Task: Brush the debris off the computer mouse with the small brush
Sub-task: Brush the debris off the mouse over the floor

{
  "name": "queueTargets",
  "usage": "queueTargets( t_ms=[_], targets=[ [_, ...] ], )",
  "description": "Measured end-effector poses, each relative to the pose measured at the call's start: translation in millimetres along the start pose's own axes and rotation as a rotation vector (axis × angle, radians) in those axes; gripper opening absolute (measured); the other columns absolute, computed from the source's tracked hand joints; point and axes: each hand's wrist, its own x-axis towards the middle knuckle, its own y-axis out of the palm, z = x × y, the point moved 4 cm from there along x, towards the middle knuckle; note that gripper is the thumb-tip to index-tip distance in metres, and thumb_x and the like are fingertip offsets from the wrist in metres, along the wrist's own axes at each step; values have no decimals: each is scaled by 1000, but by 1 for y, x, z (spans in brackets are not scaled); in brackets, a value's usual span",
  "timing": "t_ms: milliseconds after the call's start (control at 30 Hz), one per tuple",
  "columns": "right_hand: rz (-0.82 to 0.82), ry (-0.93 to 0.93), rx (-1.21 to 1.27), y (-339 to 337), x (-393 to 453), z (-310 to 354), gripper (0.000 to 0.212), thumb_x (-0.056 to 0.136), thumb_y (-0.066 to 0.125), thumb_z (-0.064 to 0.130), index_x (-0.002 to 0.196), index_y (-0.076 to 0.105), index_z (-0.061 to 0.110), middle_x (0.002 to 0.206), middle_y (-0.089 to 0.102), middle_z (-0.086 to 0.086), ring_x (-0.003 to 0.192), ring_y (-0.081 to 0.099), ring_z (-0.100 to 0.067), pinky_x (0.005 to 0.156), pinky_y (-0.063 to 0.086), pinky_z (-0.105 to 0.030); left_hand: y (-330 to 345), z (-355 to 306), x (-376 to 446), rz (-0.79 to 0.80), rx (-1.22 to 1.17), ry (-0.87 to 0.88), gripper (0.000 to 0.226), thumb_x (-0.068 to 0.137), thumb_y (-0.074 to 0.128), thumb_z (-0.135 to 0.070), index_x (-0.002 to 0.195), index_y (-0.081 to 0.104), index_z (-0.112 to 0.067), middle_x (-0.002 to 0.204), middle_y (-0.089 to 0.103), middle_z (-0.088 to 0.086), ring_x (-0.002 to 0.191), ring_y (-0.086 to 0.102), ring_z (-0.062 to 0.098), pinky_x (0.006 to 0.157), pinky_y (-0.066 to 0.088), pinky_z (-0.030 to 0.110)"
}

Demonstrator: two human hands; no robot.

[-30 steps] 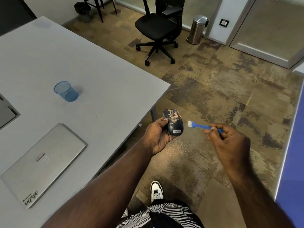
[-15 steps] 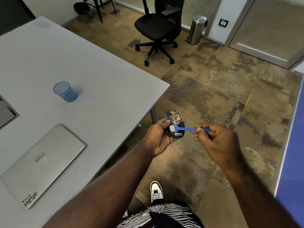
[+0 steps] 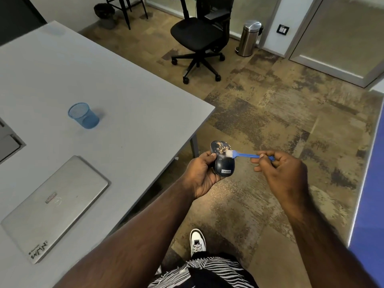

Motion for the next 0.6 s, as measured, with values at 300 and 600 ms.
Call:
queueTargets(
  t_ms=[300, 600],
  targets=[
    [12, 57, 74, -4, 3, -11, 11, 88, 62, 30, 83, 68, 37, 75, 76, 22, 61, 74, -3, 63, 63, -49, -2, -2, 0, -2, -26, 6, 34, 99, 37, -9, 128, 54, 0, 125, 63, 22, 108, 65, 32, 98, 48, 53],
    [15, 56, 45, -8, 7, -15, 16, 92, 62, 24, 85, 68, 38, 76, 75, 24, 61, 73, 0, 59, 62, -29, -2, -3, -2, -2, -38, -1, 37, 99, 37, -9, 132, 50, 0, 132, 58, 23, 112, 62, 32, 99, 47, 53]
  ],
)
